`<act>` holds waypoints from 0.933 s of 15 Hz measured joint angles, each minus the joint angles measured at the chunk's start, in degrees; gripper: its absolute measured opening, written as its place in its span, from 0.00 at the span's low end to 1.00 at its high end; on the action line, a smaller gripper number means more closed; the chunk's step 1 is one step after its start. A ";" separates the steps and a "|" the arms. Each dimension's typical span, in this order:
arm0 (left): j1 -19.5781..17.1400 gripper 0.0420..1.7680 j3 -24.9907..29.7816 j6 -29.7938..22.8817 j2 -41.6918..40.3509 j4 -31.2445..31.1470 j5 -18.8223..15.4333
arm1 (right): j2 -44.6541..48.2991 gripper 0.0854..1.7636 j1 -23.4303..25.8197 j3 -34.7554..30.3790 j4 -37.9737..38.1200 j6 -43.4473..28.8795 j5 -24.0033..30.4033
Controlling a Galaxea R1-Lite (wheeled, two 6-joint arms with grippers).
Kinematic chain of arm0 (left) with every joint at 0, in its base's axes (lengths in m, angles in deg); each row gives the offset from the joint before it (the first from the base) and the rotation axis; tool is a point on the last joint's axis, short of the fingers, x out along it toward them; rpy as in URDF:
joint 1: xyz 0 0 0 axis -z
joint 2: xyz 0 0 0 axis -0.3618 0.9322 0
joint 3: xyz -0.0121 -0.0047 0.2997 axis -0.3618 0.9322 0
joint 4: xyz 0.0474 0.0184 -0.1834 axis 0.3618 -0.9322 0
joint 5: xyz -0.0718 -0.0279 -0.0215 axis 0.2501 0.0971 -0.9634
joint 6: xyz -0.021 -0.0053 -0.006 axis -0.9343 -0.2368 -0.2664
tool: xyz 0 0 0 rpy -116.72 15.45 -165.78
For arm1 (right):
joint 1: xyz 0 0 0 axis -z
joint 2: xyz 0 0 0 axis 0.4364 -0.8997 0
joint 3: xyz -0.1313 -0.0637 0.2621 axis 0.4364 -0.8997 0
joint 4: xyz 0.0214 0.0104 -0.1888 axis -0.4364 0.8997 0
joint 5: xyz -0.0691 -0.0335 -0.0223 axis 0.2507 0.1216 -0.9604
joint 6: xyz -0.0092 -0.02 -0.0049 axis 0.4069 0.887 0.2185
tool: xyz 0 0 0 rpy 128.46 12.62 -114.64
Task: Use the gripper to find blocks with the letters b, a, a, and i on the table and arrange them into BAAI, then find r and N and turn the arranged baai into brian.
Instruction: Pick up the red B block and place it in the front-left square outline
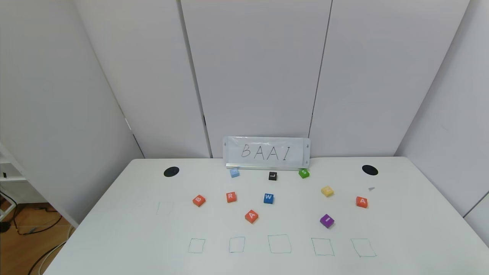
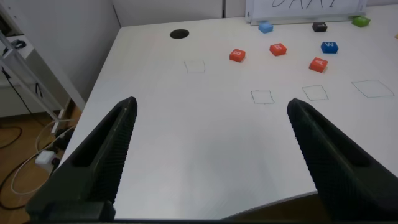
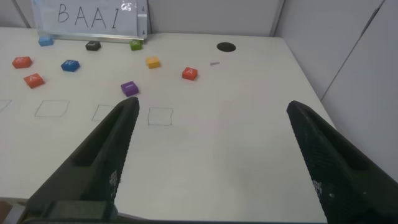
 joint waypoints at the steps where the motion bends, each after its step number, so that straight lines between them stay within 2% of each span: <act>1: 0.00 0.97 0.00 -0.02 0.00 0.02 0.11 | 0.00 0.97 0.00 0.00 0.00 0.00 0.02; 14: 0.00 0.97 0.00 0.28 0.00 0.02 -0.30 | 0.00 0.97 -0.06 0.02 0.40 0.20 0.02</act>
